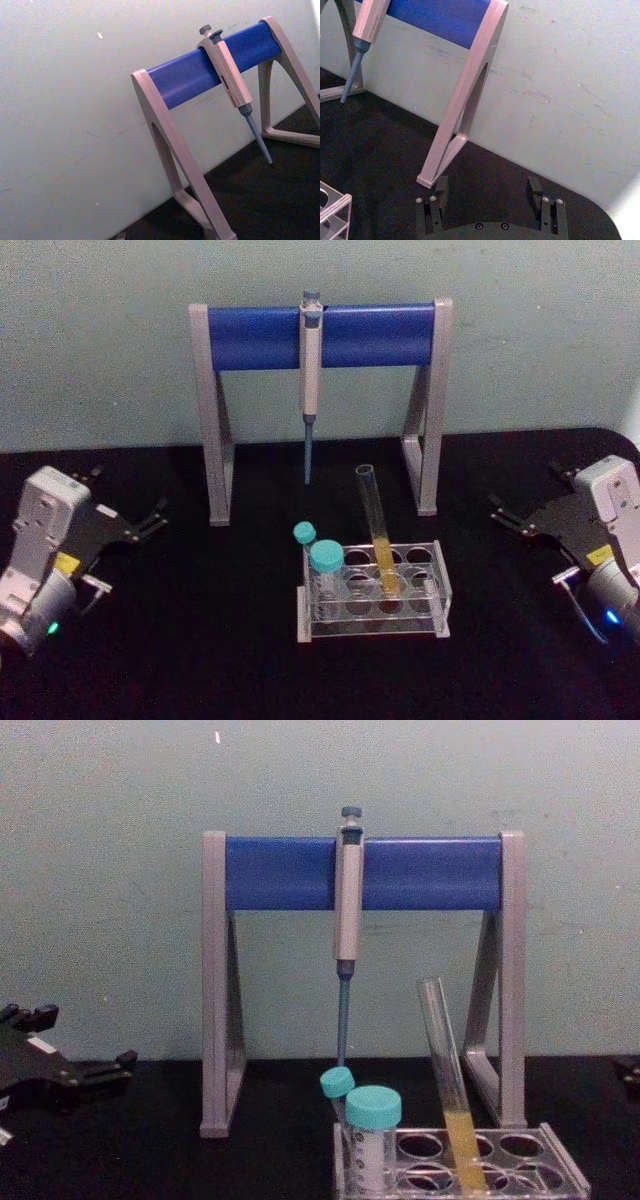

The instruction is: Pick up the test tube from the test tube rack, shake it, then place it back into the test tube rack.

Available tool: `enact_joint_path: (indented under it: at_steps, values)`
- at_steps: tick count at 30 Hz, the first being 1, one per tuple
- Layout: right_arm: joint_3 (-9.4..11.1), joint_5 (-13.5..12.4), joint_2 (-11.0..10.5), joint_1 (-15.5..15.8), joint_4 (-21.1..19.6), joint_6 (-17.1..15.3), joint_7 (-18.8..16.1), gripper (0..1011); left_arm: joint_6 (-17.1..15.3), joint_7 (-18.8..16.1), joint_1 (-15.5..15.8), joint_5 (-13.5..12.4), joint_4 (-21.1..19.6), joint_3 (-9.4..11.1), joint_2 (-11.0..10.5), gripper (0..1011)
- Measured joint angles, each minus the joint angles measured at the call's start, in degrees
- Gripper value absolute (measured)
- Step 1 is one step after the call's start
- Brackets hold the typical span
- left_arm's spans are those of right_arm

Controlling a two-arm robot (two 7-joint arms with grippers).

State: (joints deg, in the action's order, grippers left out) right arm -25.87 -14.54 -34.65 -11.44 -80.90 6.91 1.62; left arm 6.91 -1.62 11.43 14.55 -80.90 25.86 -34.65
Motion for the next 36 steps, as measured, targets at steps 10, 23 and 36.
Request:
enact_joint_path:
  at_steps: [10,23,36]
  values:
    - [0.00,0.00,0.00,0.00,0.00,0.00,0.00,1000,0.00,0.00,0.00,0.00,0.00,0.00,0.00,1001]
    - [0.00,0.00,0.00,0.00,0.00,-0.01,0.00,1000,0.00,0.00,0.00,0.00,0.00,0.00,0.00,1001]
    - [0.00,0.00,0.00,0.00,0.00,-0.01,0.00,1000,0.00,0.00,0.00,0.00,0.00,0.00,0.00,1001]
